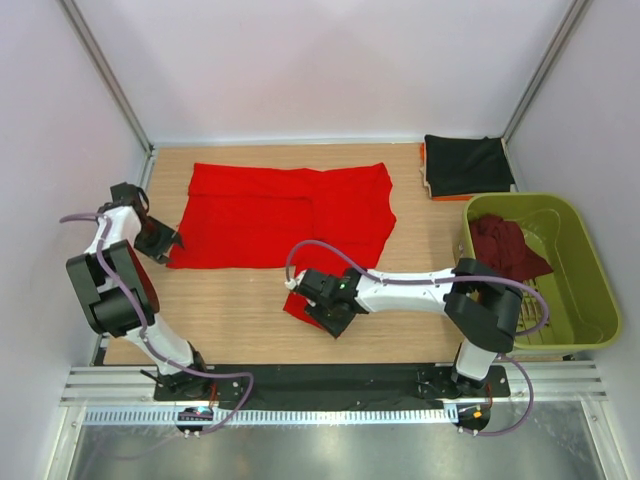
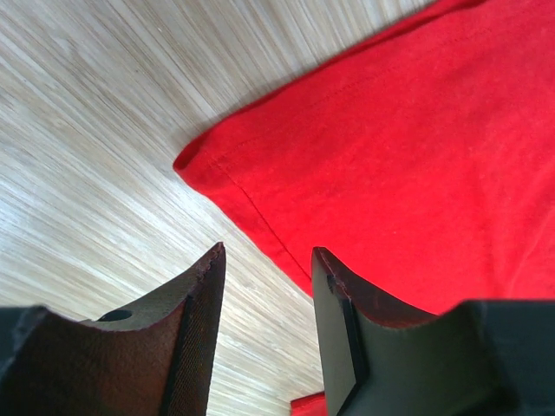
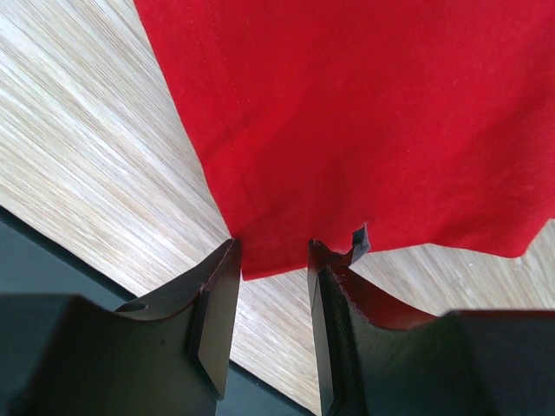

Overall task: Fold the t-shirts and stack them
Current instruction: Fold the tshirt

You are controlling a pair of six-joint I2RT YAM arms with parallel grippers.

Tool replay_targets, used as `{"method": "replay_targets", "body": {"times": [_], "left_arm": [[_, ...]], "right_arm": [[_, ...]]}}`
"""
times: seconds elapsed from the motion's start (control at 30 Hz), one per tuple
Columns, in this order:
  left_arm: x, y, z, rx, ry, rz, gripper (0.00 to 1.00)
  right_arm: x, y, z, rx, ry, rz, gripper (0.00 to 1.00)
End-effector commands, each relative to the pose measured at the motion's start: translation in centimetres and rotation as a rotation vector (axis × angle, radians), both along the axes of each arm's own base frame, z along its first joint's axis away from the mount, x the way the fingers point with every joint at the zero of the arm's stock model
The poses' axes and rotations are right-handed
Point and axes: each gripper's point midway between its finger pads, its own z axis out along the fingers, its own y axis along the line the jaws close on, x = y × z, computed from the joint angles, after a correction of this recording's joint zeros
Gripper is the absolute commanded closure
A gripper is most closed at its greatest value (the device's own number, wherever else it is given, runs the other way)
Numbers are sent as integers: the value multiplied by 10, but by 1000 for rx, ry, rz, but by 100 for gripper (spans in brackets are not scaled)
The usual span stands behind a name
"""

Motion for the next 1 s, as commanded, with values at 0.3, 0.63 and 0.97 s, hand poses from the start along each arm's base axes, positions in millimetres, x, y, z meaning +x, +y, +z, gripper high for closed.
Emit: {"method": "replay_targets", "body": {"times": [0.3, 0.63, 0.97], "left_arm": [[7, 1, 7, 16, -58, -25, 53], [3, 2, -4, 23, -43, -24, 53], [-9, 10, -22, 66, 19, 6, 55]], "right_arm": [[-10, 6, 3, 40, 10, 13, 56], [-4, -3, -6, -12, -20, -18, 69], [4, -5, 25, 40, -81, -71, 99]]}}
